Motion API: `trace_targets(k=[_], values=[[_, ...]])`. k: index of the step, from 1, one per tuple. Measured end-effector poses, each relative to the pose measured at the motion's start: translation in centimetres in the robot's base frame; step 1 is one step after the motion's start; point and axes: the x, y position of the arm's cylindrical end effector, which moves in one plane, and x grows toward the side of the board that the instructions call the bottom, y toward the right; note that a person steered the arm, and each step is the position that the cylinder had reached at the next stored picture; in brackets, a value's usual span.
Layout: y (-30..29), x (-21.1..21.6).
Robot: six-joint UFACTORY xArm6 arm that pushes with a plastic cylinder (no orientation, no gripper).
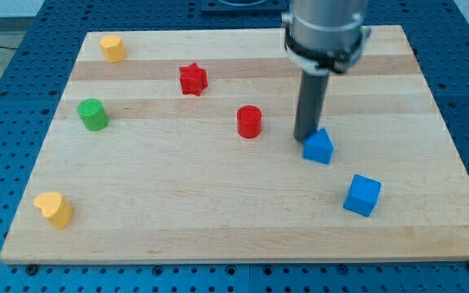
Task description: Move the blue triangle above the blue cube
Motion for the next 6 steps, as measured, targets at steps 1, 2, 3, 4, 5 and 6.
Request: trace_targets(k=[1,2,3,4,5,6], values=[[-2.0,3.0],[0.7,4.3],[2.4,4.8],[2.5,2.6],[3.1,2.4],[2.4,2.3]])
